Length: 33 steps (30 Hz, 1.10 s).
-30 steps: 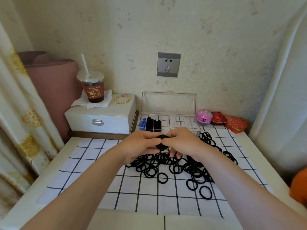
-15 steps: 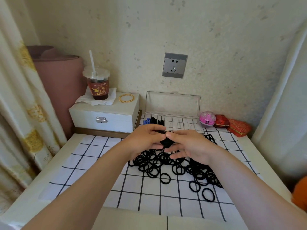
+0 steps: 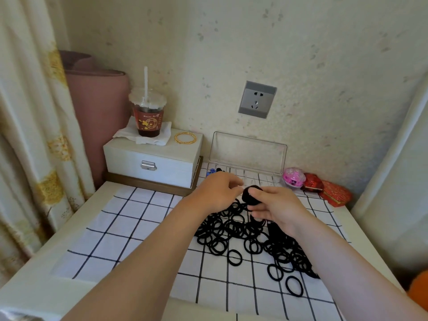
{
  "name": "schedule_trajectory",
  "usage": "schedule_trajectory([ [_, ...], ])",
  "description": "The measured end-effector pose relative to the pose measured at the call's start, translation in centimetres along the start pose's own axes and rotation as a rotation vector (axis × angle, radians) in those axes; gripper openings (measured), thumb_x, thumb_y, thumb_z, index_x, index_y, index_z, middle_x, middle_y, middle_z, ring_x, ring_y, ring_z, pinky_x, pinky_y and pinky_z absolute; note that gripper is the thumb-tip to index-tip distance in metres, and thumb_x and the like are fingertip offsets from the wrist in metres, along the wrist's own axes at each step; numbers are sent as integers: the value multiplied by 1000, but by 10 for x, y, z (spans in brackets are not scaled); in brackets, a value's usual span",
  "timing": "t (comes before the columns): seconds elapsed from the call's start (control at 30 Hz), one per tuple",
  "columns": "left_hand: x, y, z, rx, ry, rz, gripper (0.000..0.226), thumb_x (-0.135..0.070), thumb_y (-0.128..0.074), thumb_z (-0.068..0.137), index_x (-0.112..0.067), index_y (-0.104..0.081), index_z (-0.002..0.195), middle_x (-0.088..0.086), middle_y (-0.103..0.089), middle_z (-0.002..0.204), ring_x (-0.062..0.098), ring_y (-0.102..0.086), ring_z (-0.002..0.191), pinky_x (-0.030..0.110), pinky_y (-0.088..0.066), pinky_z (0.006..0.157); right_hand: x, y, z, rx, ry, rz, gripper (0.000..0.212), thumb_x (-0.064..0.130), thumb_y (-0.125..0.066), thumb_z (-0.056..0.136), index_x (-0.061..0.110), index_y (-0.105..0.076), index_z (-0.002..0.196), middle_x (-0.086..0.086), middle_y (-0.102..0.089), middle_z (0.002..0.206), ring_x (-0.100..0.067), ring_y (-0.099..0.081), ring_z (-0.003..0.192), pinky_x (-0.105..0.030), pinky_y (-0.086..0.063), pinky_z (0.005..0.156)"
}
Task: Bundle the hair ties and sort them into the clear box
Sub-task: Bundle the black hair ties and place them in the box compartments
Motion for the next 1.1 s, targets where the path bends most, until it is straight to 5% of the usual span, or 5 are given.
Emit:
schedule_trajectory([
  [0.33,34,-7,6,61,-21,435,67,-35,-58,93,-22,-29,152,7,-22,159,24,-8,148,44,-22,118,36,-23,77,-252,279,-677,23,23,-72,84,1,-74,79,-17,-72,74,-28,-70,68,-39,-58,62],
  [0.57,33,-11,10,68,-14,427,67,-34,-57,94,-22,-27,153,9,-19,160,25,-6,149,44,-21,119,35,-29,91,-206,245,-1123,26,26,-71,80,7,-68,63,-3,-57,57,-20,-53,57,-26,-40,52],
  [0.8,31,-10,7,44,-24,416,62,-32,-56,94,-22,-32,151,8,-25,156,24,-10,147,43,-25,117,33,-38,97,24,108,-1399,29,27,-53,94,5,-68,80,-7,-64,81,-20,-58,73,-27,-45,59],
  [0.93,30,-10,7,44,-18,414,63,-32,-56,95,-23,-31,151,8,-25,157,24,-9,147,43,-24,117,46,-30,84,133,104,-1274,40,22,-50,99,0,-62,129,-15,-59,137,-29,-56,123,-37,-42,105],
  [1.1,28,-10,8,49,-7,423,63,-33,-55,95,-23,-29,152,9,-22,159,26,-8,147,45,-22,119,47,-22,65,74,290,-1079,54,-6,-41,90,14,-58,137,-6,-53,147,-20,-46,138,-30,-33,113],
])
Point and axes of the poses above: each hand's wrist, its own z-axis towards the middle knuckle, its own y-axis out of the back of the hand, x = y × z, the point moved 4 cm from there along z, towards the middle knuckle
